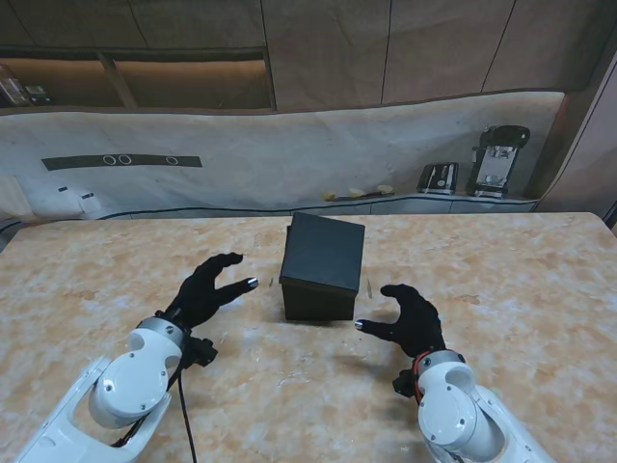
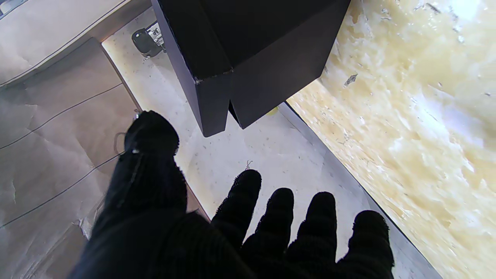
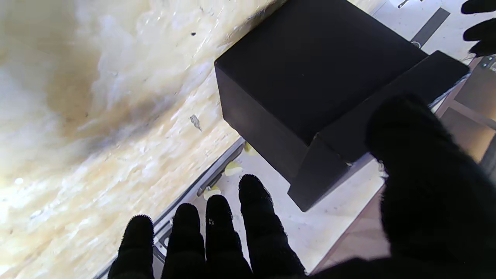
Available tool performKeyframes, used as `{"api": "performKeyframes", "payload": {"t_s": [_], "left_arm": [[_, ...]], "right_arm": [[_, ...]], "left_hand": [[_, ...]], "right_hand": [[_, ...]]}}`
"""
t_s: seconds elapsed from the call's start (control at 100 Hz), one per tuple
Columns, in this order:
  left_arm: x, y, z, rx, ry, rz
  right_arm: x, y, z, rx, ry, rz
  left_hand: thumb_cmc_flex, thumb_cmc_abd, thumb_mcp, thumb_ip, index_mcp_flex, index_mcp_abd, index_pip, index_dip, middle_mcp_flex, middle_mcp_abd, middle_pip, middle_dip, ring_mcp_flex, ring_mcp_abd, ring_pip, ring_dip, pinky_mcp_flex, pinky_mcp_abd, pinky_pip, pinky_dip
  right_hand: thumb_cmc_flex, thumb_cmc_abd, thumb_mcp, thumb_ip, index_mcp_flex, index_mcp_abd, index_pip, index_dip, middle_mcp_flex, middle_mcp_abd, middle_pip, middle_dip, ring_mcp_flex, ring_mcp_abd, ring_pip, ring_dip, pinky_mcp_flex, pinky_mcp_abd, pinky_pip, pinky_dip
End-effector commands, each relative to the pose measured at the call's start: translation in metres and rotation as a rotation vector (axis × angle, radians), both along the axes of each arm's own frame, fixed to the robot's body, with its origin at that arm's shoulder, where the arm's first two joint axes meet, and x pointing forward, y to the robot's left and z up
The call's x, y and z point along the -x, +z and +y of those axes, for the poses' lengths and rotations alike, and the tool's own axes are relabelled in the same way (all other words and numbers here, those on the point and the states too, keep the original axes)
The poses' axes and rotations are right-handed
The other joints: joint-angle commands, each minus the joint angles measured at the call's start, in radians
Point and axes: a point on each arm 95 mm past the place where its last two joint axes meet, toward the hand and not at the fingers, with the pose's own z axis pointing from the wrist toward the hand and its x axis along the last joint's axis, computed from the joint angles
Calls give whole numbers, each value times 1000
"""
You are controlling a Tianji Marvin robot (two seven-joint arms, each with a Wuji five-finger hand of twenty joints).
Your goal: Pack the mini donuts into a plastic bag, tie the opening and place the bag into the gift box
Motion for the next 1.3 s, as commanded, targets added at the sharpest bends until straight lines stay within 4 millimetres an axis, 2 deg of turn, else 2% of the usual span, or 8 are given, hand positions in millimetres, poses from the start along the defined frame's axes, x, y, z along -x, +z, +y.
{"api": "performKeyframes", "payload": {"t_s": [0.0, 0.27, 0.92, 1.08, 1.16, 1.29], "left_arm": [[3, -1, 0, -4, -8, 7], [3, -2, 6, -9, 3, 11], [5, -5, 9, -10, 12, 33], [5, -6, 9, -9, 12, 36], [5, -6, 9, -10, 12, 38], [5, -7, 9, -9, 14, 42]], "right_arm": [[-3, -2, 9, -14, 7, 15], [-23, 1, 21, -34, 2, 6], [-48, 4, 27, -40, 7, 3], [-51, 5, 27, -44, 31, 9], [-52, 5, 28, -41, 36, 10], [-53, 5, 28, -45, 36, 10]], "left_hand": [[15, 10, -6, 14, -17, -18, -14, -9, -19, -30, 5, 9, -17, -22, 10, 8, -13, 1, -9, 9], [15, 14, -7, 14, -18, -17, -10, -9, -20, -32, 6, 9, -17, -22, 11, 9, -14, -1, -9, 9], [19, 24, -7, 14, -20, -15, -7, -13, -21, -31, 4, 8, -19, -23, 12, 9, -13, -4, -8, 8], [19, 24, -8, 14, -18, -15, -6, -14, -20, -33, 4, 8, -19, -23, 12, 9, -12, -4, -8, 8], [19, 24, -8, 14, -17, -15, -6, -14, -20, -31, 4, 8, -17, -22, 13, 9, -12, -4, -8, 8], [21, 26, -7, 14, -16, -15, -6, -15, -20, -31, 5, 8, -18, -22, 12, 8, -13, -4, -9, 8]], "right_hand": [[-3, -2, -16, 1, 10, -12, -11, 16, 19, -21, -4, 19, 8, -32, -9, 14, -15, -9, 3, 22], [-7, 3, -21, 0, 8, -12, -6, 23, 19, -22, 2, 23, 9, -31, 1, 22, -12, -9, 3, 26], [54, -12, -16, 4, 49, -31, 28, 37, 19, -22, 28, 35, 10, -30, 33, 36, -7, -8, 0, 32], [153, -65, 80, 38, 67, -43, 52, 43, 18, -27, 41, 39, 10, -34, 52, 41, -8, -8, -1, 36], [150, -105, 213, 32, 76, -49, 60, 40, 18, -29, 40, 37, 9, -33, 59, 39, -7, -6, -3, 40], [147, -121, 270, 26, 91, -59, 69, 40, 19, -33, 41, 38, 10, -36, 63, 39, -10, -10, -5, 42]]}}
